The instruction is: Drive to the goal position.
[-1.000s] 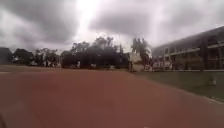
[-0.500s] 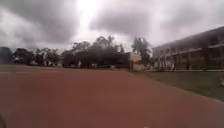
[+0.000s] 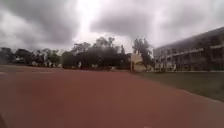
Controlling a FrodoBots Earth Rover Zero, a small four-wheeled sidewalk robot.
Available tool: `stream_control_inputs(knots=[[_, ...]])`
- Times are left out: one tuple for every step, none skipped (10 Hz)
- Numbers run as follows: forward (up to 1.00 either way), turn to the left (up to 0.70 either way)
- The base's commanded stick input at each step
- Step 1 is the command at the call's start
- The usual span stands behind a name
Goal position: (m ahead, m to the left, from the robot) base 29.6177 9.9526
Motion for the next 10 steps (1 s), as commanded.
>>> stream_control_inputs(knots=[[0.7, 0.0], [0.7, 0.0], [0.7, 0.0], [0.7, 0.0], [0.7, 0.0], [0.7, 0.0], [0.7, 0.0], [0.7, 0.0], [0.7, 0.0], [0.7, 0.0]])
